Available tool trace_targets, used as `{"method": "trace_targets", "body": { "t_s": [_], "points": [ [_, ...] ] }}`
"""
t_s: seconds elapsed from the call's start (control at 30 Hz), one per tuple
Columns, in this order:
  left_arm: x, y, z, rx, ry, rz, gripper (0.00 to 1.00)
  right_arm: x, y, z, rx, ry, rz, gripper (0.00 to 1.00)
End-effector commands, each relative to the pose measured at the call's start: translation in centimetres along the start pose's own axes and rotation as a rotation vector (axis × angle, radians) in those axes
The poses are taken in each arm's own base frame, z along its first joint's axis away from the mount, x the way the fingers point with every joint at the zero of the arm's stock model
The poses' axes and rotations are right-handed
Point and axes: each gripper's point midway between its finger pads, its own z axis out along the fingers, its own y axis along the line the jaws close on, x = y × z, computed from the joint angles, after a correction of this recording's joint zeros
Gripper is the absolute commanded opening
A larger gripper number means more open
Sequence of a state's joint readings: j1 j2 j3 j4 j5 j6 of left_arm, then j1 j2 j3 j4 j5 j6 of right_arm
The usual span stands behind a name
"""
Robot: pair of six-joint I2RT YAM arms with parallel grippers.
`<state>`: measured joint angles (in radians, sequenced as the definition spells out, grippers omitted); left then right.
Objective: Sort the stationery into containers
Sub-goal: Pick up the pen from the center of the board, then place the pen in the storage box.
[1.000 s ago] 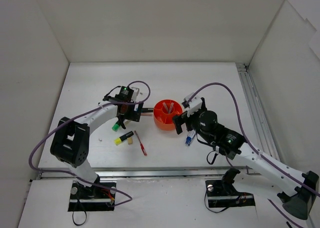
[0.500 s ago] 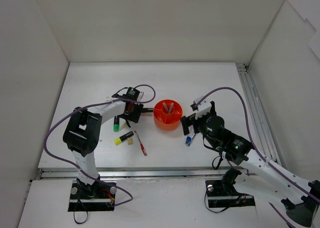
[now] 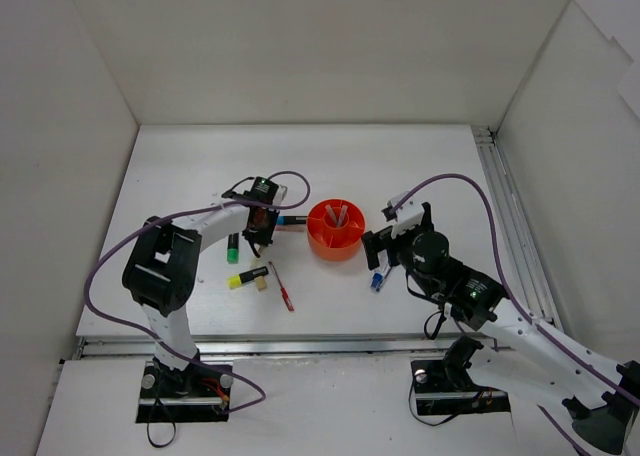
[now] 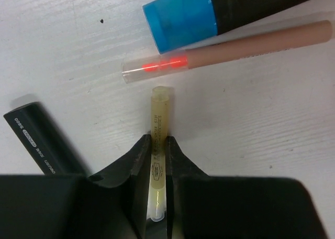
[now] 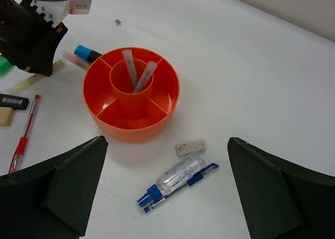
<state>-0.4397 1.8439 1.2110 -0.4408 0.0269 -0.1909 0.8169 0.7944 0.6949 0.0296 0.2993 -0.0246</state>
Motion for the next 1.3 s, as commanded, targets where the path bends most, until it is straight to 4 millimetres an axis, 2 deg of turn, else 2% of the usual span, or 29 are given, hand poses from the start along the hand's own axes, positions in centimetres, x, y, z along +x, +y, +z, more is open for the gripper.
{"method": "trace_targets", "body": {
  "t_s": [0.0,0.13,0.2,0.23,0.3,0.37,0.4,0.43,0.47,0.5,0.6,0.63,0.67,0.77,0.8,0.83,0.87,0.9,0.93,1.0,1.13,1.27],
  "points": [
    [-2.4,-0.8,-3.0,0.033,-0.106,-0.010,0.00,-1.4,-0.4,0.0,0.018,-0.047,0.037,0.98],
    [-4.3,-0.8,-5.2,0.035,-0.181,-0.033,0.00,-1.4,0.5,0.0,-0.027,-0.045,0.039,0.98],
    [-5.8,-0.6,-7.1,0.021,-0.232,-0.077,0.00,-1.4,1.2,0.0,-0.067,-0.044,0.038,0.98],
    [-5.8,-0.6,-7.7,0.020,-0.230,-0.092,0.00,-1.4,2.0,0.1,-0.110,-0.041,0.036,0.98],
    [-7.2,-0.8,-10.0,0.034,-0.274,-0.135,0.00,-1.6,2.8,0.3,-0.156,-0.051,0.026,0.98],
    [-7.3,-0.5,-11.8,0.015,-0.280,-0.229,0.00,-1.9,4.2,0.6,-0.224,-0.073,-0.032,0.98],
    [-8.3,-0.6,-13.1,0.034,-0.298,-0.276,0.00,-1.4,5.2,0.6,-0.265,-0.078,-0.082,0.98],
    [-7.7,-1.4,-14.0,0.075,-0.270,-0.322,0.00,-1.3,5.7,0.7,-0.294,-0.098,-0.173,0.98],
    [-7.8,-1.9,-14.8,0.125,-0.260,-0.355,0.00,-2.1,6.2,0.8,-0.301,-0.144,-0.203,0.98],
    [-8.3,-2.1,-15.7,0.159,-0.263,-0.390,0.00,-1.6,6.8,0.7,-0.326,-0.159,-0.288,0.98],
    [-8.1,-3.3,-17.6,0.240,-0.218,-0.451,0.00,-3.7,8.3,0.4,-0.369,-0.270,-0.399,0.98],
    [-7.6,-3.6,-17.8,0.253,-0.192,-0.462,0.00,-4.0,9.2,0.5,-0.401,-0.290,-0.426,0.98],
    [-7.4,-4.4,-18.2,0.300,-0.175,-0.461,0.00,-5.2,9.9,0.3,-0.413,-0.331,-0.444,0.98],
    [-7.0,-5.8,-18.9,0.365,-0.167,-0.457,0.00,-5.5,11.3,1.3,-0.419,-0.340,-0.546,0.98],
    [-6.8,-6.3,-18.9,0.376,-0.162,-0.455,0.00,-4.8,11.8,2.4,-0.404,-0.324,-0.601,0.98],
    [-6.9,-6.5,-19.3,0.392,-0.168,-0.456,0.00,-5.9,12.0,2.7,-0.365,-0.376,-0.612,0.98],
    [-6.7,-7.1,-19.5,0.427,-0.153,-0.454,0.00,-5.1,13.0,2.8,-0.374,-0.389,-0.658,0.98],
    [-6.7,-7.9,-19.9,0.454,-0.145,-0.437,0.00,-4.2,13.0,3.9,-0.331,-0.377,-0.755,0.98],
    [-6.5,-8.4,-20.0,0.470,-0.129,-0.426,0.00,-5.2,13.0,4.1,-0.283,-0.418,-0.769,0.98],
    [-6.2,-9.3,-20.6,0.484,-0.109,-0.393,0.00,-5.0,13.4,4.7,-0.238,-0.417,-0.860,0.98],
    [-6.1,-10.0,-20.9,0.503,-0.091,-0.372,0.00,-6.4,16.2,4.2,-0.340,-0.531,-0.870,0.98],
    [-5.6,-10.3,-21.1,0.521,-0.057,-0.352,0.00,-6.3,17.9,4.5,-0.364,-0.572,-0.916,0.98]
  ]
}}
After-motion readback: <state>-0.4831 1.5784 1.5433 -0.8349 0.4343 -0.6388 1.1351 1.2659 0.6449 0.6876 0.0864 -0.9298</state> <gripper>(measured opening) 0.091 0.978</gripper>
